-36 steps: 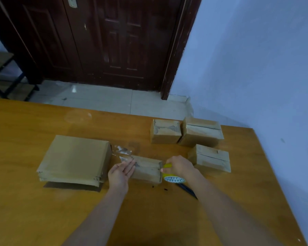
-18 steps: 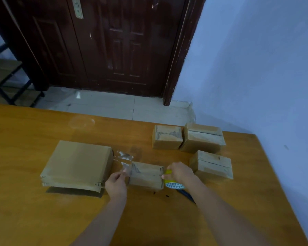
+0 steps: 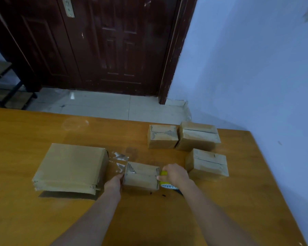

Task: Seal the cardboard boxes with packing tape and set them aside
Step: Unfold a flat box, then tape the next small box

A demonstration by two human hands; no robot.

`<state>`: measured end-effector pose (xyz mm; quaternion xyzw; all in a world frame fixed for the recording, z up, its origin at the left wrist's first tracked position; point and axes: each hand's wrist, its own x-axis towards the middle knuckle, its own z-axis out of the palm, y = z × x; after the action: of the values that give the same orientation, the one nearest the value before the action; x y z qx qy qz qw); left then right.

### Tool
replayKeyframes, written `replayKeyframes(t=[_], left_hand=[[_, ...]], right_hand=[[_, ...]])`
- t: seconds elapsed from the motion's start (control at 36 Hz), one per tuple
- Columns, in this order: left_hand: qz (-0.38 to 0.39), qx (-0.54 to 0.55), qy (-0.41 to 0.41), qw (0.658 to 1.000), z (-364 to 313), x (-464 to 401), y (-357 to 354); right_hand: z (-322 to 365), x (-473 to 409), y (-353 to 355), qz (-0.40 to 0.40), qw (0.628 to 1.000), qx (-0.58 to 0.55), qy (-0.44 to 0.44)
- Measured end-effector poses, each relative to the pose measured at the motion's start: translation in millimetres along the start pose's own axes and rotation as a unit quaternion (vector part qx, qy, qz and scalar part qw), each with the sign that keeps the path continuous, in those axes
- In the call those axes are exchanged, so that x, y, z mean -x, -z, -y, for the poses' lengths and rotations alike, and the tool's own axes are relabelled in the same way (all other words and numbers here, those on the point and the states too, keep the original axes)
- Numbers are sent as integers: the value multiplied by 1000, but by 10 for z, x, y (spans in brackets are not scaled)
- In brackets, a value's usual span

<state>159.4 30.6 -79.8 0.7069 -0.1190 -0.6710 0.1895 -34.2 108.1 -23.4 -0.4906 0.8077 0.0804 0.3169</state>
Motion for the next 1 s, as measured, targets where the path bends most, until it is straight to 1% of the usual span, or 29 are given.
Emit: replayKeyframes(t=[0.06, 0.08, 0.14, 0.22, 0.28, 0.33, 0.39, 0.44, 0.5, 0.53, 0.61, 0.69, 0.75, 0.86, 0.94, 1.0], left_hand=[[12, -40, -34, 999, -31, 7, -43], [21, -75, -58, 995, -52, -4, -68], [14, -153, -105, 983, -107, 2, -106], [-57, -269, -175, 945, -174, -1, -93], [-101, -278, -240, 925, -177, 6, -72], [-114, -290, -341, 887, -128, 68, -70], [-104, -322, -434, 835, -33, 124, -72], [-86, -384, -489, 779, 82, 118, -74], [-83, -455, -500, 732, 137, 97, -86], [-88, -480, -497, 718, 133, 95, -96], [-96, -536, -481, 687, 54, 79, -134], [-84, -587, -465, 658, -56, 62, -180], [-63, -609, -444, 654, -125, 50, -230], [-21, -644, -380, 664, -224, 25, -294], [-1, -659, -353, 664, -251, 12, -291], [8, -656, -338, 675, -252, 13, -293]], right_hand=[[-15, 11, -57, 4, 1000, -25, -7], [-17, 24, -87, 2, 999, -42, -12], [-15, 63, -150, -5, 997, -76, -22], [17, 168, -232, -15, 992, -120, -31], [41, 238, -301, -15, 988, -152, -31], [61, 279, -380, -18, 985, -168, -30], [68, 299, -442, -26, 982, -182, -38], [67, 316, -475, -33, 979, -195, -40], [70, 337, -488, -37, 979, -197, -31], [69, 343, -497, -38, 979, -197, -28], [67, 338, -513, -39, 979, -195, -37], [59, 320, -533, -46, 978, -200, -34], [57, 317, -543, -43, 977, -208, -36], [59, 339, -549, -40, 972, -228, -35], [57, 349, -568, -46, 973, -224, -25], [65, 398, -561, -41, 971, -234, -10]])
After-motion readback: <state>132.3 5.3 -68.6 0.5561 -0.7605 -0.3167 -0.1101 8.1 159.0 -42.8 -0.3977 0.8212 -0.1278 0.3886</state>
